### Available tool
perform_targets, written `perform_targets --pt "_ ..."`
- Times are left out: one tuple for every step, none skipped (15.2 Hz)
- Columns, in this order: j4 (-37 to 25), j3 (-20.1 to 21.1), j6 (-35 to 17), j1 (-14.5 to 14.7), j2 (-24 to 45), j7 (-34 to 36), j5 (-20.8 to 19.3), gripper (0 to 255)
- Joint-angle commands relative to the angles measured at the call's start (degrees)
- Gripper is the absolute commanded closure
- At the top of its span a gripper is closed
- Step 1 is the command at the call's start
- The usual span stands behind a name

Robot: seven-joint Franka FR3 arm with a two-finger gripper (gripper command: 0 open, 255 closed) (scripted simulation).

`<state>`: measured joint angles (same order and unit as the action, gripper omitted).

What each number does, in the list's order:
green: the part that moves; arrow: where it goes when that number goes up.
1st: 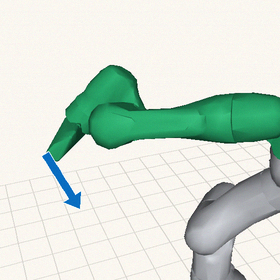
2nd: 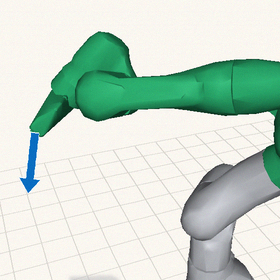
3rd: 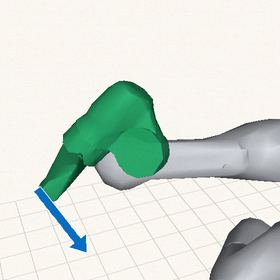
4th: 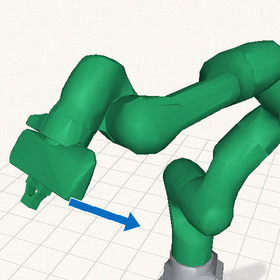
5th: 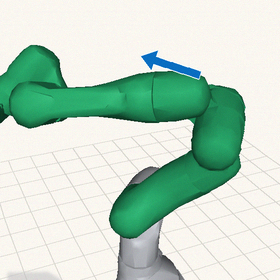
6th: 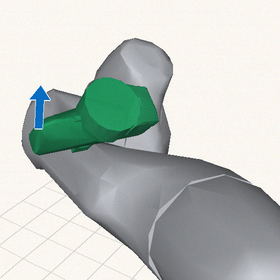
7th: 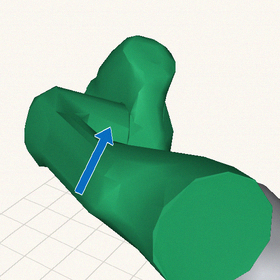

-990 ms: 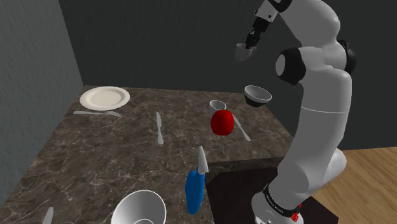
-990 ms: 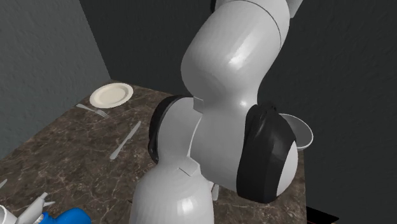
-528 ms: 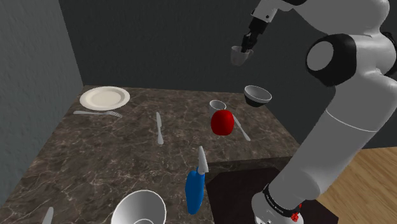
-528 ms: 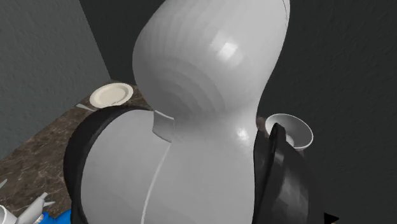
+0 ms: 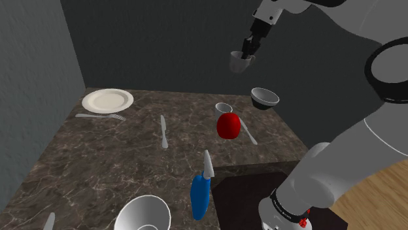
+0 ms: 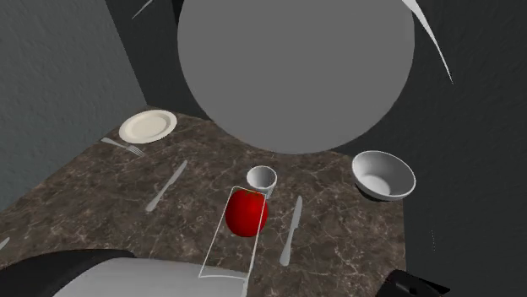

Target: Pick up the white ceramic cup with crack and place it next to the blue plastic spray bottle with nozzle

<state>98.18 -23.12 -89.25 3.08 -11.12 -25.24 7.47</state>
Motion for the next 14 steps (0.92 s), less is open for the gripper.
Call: perform_targets --pt "3.64 2.22 -0.83 0.89 -3.56 3.28 -1.01 255" --pt "5.19 3.3 -1.19 1.25 -5.06 4.78 -1.3 255" --pt "6.67 4.4 -1.51 1.58 -6.48 6.26 -1.51 255" --pt "8.07 5.48 -1.81 1.92 -7.83 7.73 -1.66 255" --pt "9.39 6.59 -2.08 2.21 -9.12 9.18 -1.74 255" --pt "10.64 7.69 -2.33 2.52 -10.34 10.61 -1.76 255" --pt "11.82 8.8 -2.56 2.82 -11.49 12.04 -1.73 255" --pt "12.93 9.88 -2.78 3.15 -12.59 13.46 -1.65 255" --pt "13.97 11.0 -2.99 3.45 -13.62 14.86 -1.51 255" --pt "14.94 12.1 -3.18 3.77 -14.59 16.26 -1.34 255" --pt "15.85 13.2 -3.37 4.1 -15.51 17.66 -1.13 255" --pt "16.69 14.3 -3.55 4.44 -16.36 19.04 -0.87 255" --pt "17.46 15.41 -3.72 4.78 -17.16 20.43 -0.59 255" --pt "18.17 16.52 -3.9 5.13 -17.89 21.8 -0.27 255"
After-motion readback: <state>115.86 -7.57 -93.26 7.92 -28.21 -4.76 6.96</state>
